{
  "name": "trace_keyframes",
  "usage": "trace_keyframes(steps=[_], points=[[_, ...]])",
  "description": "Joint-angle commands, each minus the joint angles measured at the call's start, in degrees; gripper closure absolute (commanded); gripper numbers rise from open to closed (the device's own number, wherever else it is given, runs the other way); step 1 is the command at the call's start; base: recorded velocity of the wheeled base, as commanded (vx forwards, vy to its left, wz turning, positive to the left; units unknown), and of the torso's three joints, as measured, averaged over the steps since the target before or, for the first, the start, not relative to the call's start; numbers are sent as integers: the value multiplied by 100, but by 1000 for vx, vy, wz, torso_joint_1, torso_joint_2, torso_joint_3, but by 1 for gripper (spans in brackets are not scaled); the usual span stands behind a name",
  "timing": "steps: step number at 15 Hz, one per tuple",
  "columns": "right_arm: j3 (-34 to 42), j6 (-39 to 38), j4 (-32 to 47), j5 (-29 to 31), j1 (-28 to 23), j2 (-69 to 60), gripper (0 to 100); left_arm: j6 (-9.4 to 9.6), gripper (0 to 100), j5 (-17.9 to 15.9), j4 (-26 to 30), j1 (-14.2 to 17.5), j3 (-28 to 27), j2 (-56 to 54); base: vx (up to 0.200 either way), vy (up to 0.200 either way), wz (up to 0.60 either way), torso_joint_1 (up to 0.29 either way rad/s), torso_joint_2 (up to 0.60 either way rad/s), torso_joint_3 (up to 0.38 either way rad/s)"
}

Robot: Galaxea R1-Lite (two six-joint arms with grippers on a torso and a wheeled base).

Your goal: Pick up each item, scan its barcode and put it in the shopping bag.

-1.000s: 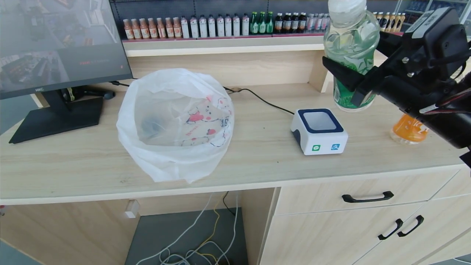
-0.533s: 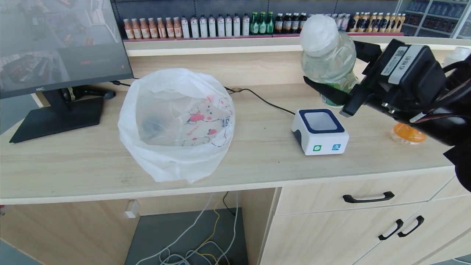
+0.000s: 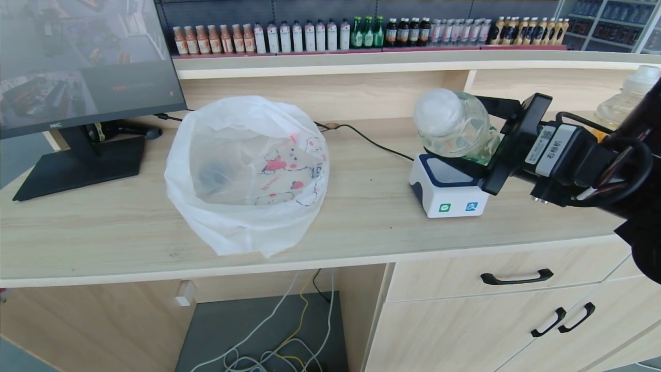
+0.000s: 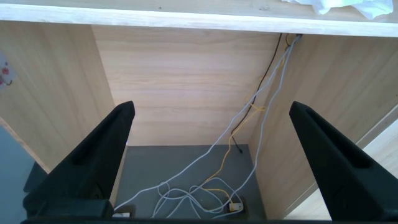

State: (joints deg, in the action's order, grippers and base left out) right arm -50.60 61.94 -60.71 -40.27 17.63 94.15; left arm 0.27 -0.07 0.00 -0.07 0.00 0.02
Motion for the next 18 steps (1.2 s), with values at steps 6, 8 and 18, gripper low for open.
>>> trace_keyframes(steps=[6, 8, 18], points=[[121, 275, -2, -447, 13, 174, 100, 0, 0, -1, 0, -1, 0, -2, 0, 0, 0, 0, 0, 0], [121, 292, -2, -465, 4, 218, 100, 0, 0, -1, 0, -1, 0, -2, 0, 0, 0, 0, 0, 0], [42, 363, -20, -526, -163, 420, 100, 0, 0, -1, 0, -1, 0, -2, 0, 0, 0, 0, 0, 0]])
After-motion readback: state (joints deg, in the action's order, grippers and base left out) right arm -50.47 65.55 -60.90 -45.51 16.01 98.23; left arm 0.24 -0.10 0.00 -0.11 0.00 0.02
